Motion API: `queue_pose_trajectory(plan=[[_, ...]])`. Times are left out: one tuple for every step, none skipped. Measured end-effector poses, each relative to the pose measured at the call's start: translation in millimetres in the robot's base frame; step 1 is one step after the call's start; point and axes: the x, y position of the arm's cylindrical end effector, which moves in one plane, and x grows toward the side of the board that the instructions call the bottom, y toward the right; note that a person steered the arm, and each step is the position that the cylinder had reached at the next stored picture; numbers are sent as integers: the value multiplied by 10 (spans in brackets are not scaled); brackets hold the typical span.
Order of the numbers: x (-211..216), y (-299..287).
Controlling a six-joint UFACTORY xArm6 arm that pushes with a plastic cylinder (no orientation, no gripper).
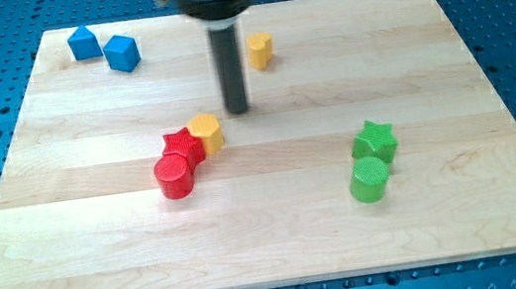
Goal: Push the yellow heart to the top right of the hexagon
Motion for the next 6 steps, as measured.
queue_pose_trajectory(plan=[[-488,698],[-1104,606],[-684,-203],[150,-875],[49,-692],[42,-654]])
